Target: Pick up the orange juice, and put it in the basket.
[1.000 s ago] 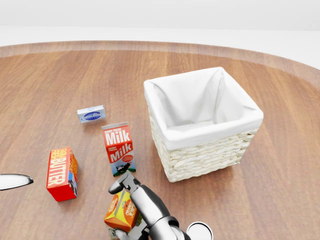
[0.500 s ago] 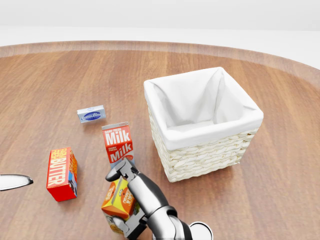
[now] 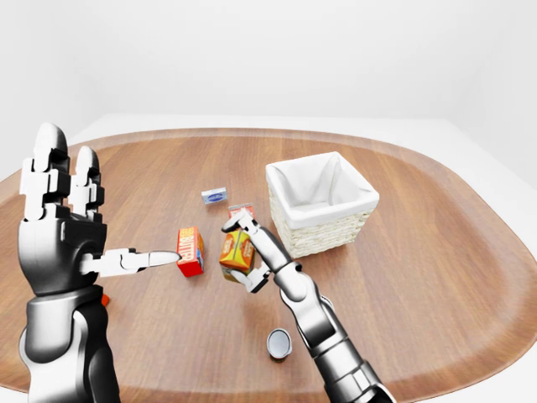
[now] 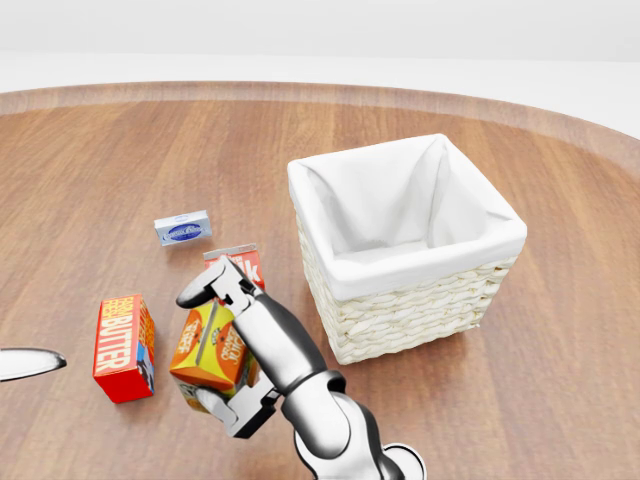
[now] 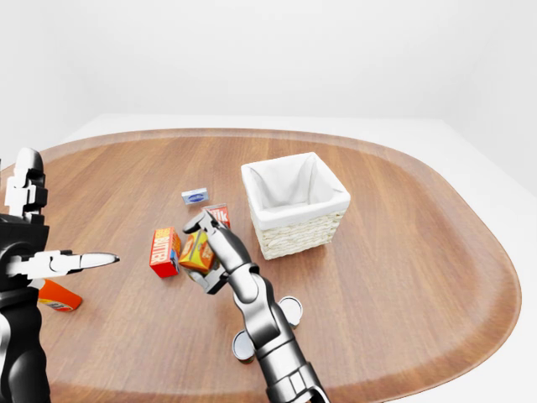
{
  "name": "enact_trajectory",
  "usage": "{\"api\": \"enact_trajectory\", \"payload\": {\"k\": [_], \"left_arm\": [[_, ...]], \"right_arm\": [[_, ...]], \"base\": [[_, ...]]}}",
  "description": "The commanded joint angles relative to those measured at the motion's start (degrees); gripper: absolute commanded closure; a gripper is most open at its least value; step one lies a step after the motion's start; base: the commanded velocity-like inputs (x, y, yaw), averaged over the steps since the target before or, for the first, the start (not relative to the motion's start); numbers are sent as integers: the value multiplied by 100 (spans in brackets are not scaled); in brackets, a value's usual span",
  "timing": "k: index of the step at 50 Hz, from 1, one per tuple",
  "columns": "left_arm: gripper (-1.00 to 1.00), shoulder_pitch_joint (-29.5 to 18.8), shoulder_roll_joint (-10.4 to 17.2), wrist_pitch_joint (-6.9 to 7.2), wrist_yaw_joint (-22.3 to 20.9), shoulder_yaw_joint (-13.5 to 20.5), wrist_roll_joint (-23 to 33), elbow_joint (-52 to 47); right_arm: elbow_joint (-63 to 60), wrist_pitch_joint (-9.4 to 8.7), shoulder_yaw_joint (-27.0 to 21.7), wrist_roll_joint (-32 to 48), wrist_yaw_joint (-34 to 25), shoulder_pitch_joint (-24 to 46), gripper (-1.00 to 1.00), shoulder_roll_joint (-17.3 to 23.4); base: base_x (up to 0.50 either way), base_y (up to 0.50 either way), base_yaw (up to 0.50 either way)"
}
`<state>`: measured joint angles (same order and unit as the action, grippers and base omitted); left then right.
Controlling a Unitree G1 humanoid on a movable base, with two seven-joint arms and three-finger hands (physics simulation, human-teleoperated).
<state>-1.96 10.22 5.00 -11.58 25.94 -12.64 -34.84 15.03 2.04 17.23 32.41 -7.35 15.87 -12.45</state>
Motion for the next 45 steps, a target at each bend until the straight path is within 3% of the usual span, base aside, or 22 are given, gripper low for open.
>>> {"api": "enact_trajectory", "payload": {"k": [1,9,45], "left_arm": [[-100,-11,5,0,10,-7,-4,22],[-100,-18,11,0,21,-6,-16,30],[-100,-11,14,0,15,4,-29,18]], "right_arm": [[-748,-358,5,79,-184,161,100,-32],[-1053,-702,-113,76,-340,448,100,-33],[-1582,-704,-764,-142,-706,2190,100,147]], "base": [[0,0,0],[0,0,0],[0,0,0]]}}
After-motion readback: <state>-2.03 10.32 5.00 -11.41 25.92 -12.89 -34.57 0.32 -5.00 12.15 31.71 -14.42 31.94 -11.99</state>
